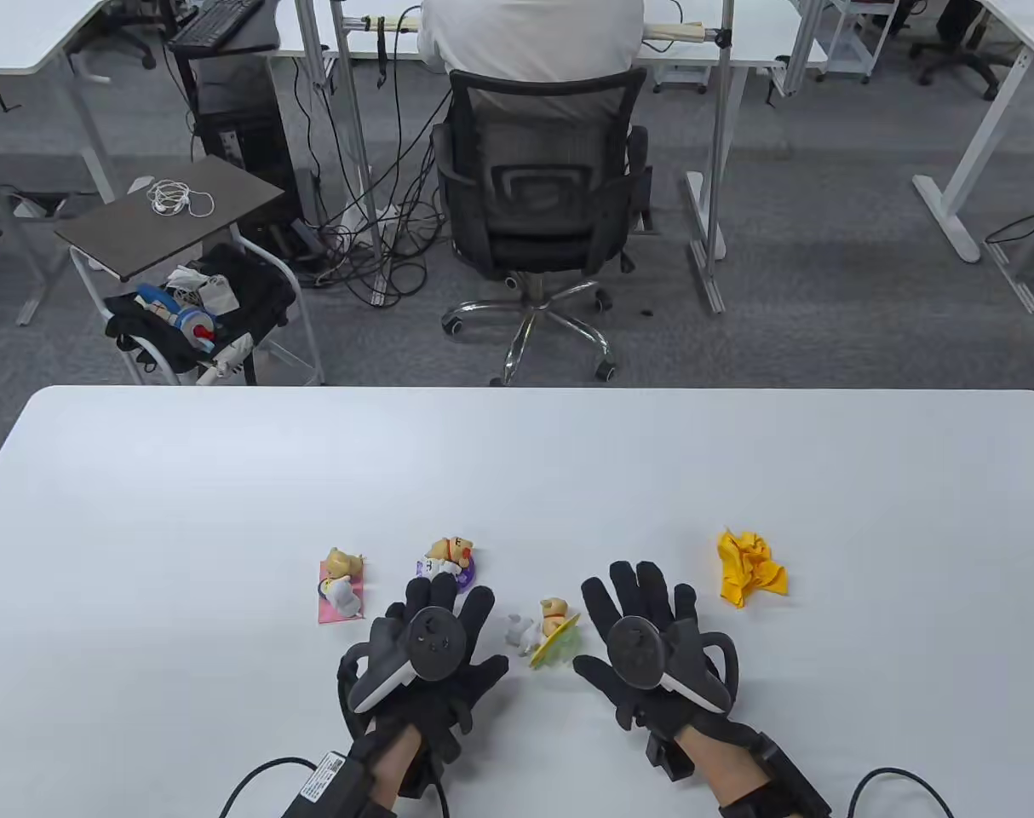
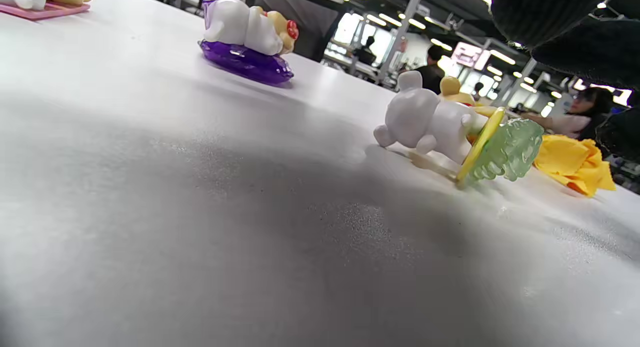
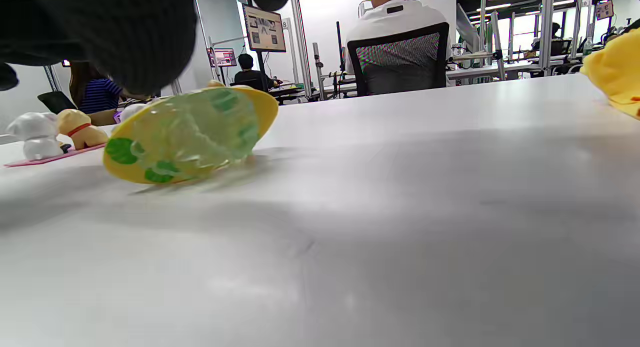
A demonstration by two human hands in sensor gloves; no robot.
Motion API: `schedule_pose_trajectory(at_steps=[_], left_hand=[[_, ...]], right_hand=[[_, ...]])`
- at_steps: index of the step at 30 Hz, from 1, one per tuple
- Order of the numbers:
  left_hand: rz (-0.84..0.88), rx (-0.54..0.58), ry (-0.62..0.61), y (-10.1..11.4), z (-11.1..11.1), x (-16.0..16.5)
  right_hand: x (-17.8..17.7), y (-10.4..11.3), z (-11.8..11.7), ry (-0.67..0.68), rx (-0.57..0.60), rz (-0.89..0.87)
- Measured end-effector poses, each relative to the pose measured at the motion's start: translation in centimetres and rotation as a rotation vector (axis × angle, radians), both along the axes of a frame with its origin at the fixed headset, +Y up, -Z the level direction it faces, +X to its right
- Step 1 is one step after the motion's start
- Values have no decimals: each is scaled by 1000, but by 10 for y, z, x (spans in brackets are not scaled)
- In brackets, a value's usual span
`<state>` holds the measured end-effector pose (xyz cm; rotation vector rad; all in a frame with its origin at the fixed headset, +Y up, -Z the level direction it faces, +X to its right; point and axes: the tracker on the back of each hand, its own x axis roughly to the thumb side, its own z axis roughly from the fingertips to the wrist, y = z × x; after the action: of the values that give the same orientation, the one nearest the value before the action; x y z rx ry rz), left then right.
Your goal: Dust the small ornaments
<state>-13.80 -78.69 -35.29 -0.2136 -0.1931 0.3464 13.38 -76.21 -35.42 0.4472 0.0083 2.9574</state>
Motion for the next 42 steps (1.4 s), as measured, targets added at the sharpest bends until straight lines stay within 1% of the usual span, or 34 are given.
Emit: schedule_pose_trajectory(at_steps=[8,13,20,26,30,33,37,41,42], left_hand=[[15,-2,3,3,1,2],[28,-24,-2,-2,1,4],[32,-32,-9,-2,2,7],[33,-29,-12,1,4,9],[34,-22,-14,3,5,11],[34,-27,-17,4,6,15],[32,-13,-27,7,6,21],[38,-1,-28,9,7,23],[41,10,-26,8,6,22]], right_hand=[[-2,-1,0,12,2,10],[-4,-2,1,18,0,20],[-9,-1,5,38,6,39],[-6,3,1,14,0,29],[0,7,-4,-28,2,36],[11,13,-12,-71,23,10],[37,18,-28,-154,23,54],[76,23,-54,-286,15,50],[86,24,-63,-324,-8,58]])
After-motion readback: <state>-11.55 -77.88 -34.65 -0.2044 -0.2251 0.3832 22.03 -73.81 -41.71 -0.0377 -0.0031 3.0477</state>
